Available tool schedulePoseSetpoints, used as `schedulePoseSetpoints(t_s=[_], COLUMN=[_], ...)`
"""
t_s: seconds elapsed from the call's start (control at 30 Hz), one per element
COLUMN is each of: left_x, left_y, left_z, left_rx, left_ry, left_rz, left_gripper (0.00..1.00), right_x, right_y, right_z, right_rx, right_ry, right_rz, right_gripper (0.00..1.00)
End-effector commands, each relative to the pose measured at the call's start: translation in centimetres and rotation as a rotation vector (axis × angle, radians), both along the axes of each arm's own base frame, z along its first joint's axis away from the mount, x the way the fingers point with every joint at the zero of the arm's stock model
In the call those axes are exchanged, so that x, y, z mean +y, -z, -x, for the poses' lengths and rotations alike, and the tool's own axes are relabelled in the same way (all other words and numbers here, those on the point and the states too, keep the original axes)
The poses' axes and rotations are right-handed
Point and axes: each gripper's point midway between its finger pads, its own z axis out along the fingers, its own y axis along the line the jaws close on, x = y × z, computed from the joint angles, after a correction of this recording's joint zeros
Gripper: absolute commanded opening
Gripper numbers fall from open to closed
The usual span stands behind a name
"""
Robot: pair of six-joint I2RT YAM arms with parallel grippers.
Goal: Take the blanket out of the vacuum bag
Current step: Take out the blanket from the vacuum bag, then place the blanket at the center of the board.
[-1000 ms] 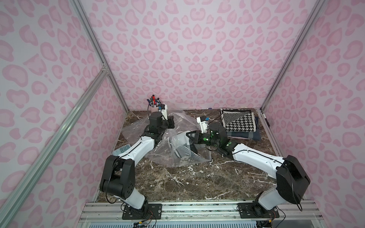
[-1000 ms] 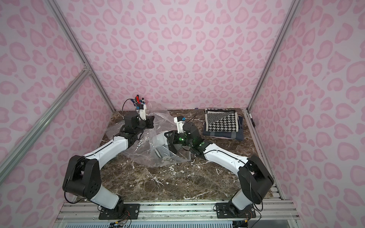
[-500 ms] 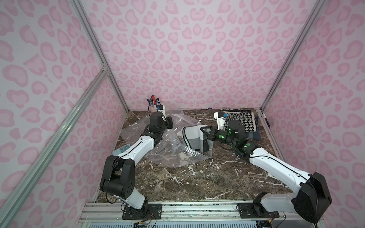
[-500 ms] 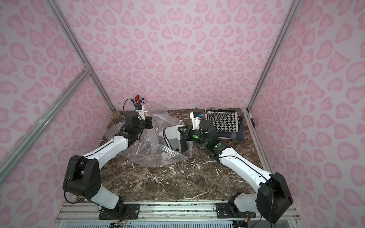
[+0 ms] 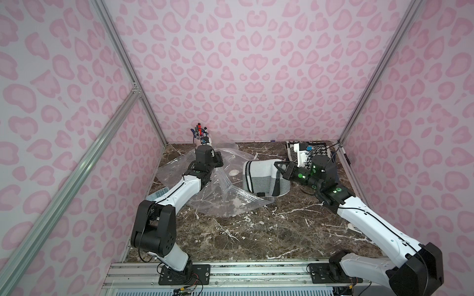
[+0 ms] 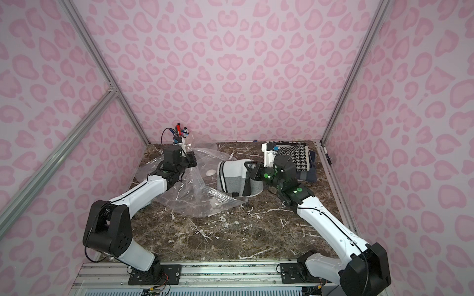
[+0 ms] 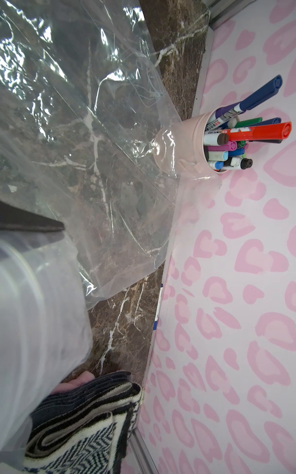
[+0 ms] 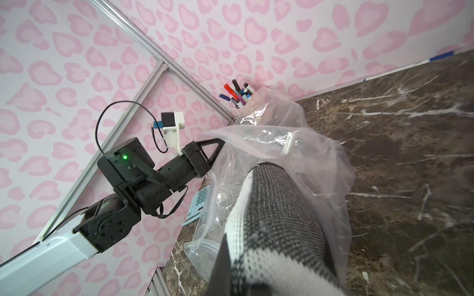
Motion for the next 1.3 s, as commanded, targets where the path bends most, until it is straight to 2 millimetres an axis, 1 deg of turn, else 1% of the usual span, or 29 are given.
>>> schedulePoseSetpoints(t_s=[0.0, 0.13, 0.33, 0.63, 0.77, 0.83, 0.93, 1.0, 1.07, 1.17, 1.27], left_x=[0.5, 0.8, 1.1, 2.9, 3.1, 3.1, 2.9, 2.8, 2.8, 2.8, 2.6], left_y=[-0.1, 0.0, -0.2, -0.7, -0.8, -0.5, -0.2, -0.1, -0.1, 0.2, 0.3], left_z=[-0.1, 0.0, -0.2, -0.6, -0.7, -0.7, -0.8, -0.7, -0.7, -0.8, -0.8], left_rx=[-0.003, -0.002, -0.006, -0.012, -0.014, -0.01, -0.006, -0.005, -0.006, -0.001, 0.002], left_ry=[-0.029, -0.038, -0.048, -0.086, -0.084, -0.083, -0.076, -0.074, -0.074, -0.071, -0.063], left_rz=[-0.004, -0.011, -0.015, -0.016, -0.006, -0.003, 0.004, 0.008, 0.009, 0.008, 0.013], left_gripper=[0.04, 0.04, 0.04, 0.04, 0.04, 0.04, 0.04, 0.04, 0.04, 0.04, 0.04], right_x=[-2.3, -5.9, -10.4, -16.1, -18.0, -18.2, -17.7, -17.1, -16.6, -15.6, -13.6], right_y=[-1.6, -1.9, -2.2, -2.2, -2.1, -1.7, -0.3, 0.8, 2.3, 4.7, 6.8], right_z=[-0.2, 0.0, 0.6, 0.9, 0.9, 0.9, 0.9, 0.9, 1.1, 1.7, 2.4], right_rx=[-0.064, -0.076, -0.077, -0.046, -0.038, -0.034, -0.013, 0.0, 0.032, 0.072, 0.115], right_ry=[0.055, 0.129, 0.21, 0.316, 0.362, 0.374, 0.353, 0.327, 0.315, 0.301, 0.269], right_rz=[0.005, 0.014, 0.055, 0.13, 0.171, 0.175, 0.126, 0.081, 0.044, 0.006, 0.002], right_gripper=[0.0, 0.0, 0.0, 0.0, 0.0, 0.0, 0.0, 0.0, 0.0, 0.0, 0.0])
